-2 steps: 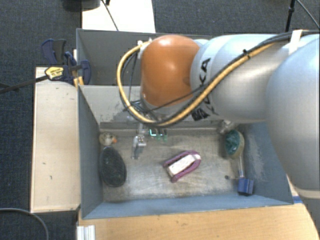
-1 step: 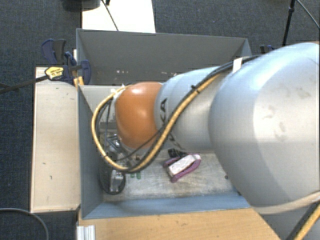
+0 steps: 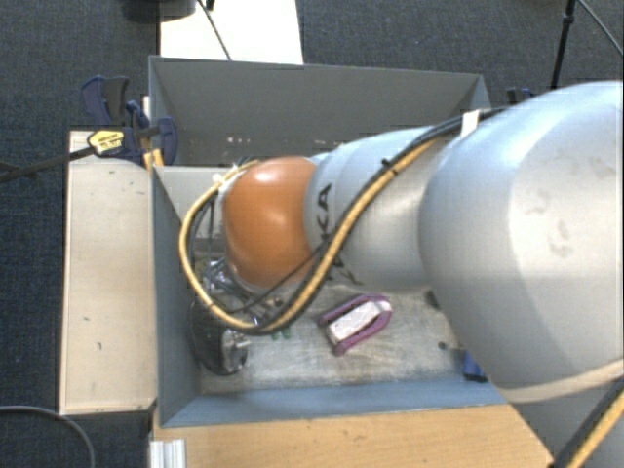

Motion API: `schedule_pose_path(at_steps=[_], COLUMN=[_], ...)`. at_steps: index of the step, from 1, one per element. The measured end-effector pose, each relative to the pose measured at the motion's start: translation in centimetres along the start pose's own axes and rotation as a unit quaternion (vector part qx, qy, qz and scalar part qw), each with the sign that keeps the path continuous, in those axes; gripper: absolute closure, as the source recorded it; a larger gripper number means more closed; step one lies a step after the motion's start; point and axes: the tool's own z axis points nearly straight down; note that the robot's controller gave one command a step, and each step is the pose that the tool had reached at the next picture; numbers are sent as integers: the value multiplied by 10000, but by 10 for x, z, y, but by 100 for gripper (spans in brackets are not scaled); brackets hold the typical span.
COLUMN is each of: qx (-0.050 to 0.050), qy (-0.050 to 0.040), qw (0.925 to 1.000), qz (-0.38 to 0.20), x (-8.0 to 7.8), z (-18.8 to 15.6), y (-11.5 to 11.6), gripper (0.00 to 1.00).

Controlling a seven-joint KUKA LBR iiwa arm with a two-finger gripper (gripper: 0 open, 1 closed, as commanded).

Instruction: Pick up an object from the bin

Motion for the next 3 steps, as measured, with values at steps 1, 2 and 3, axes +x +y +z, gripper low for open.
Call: schedule_pose_path(at_steps=[1,2,3], qx=[6,4,23], qy=[-24,-17,57], qw=[9953,9950,9953], qz=[964,994,-965], x=[-13,-13,-5], z=[5,5,-193], y=[-9,-9,-40], gripper=[0,100,100])
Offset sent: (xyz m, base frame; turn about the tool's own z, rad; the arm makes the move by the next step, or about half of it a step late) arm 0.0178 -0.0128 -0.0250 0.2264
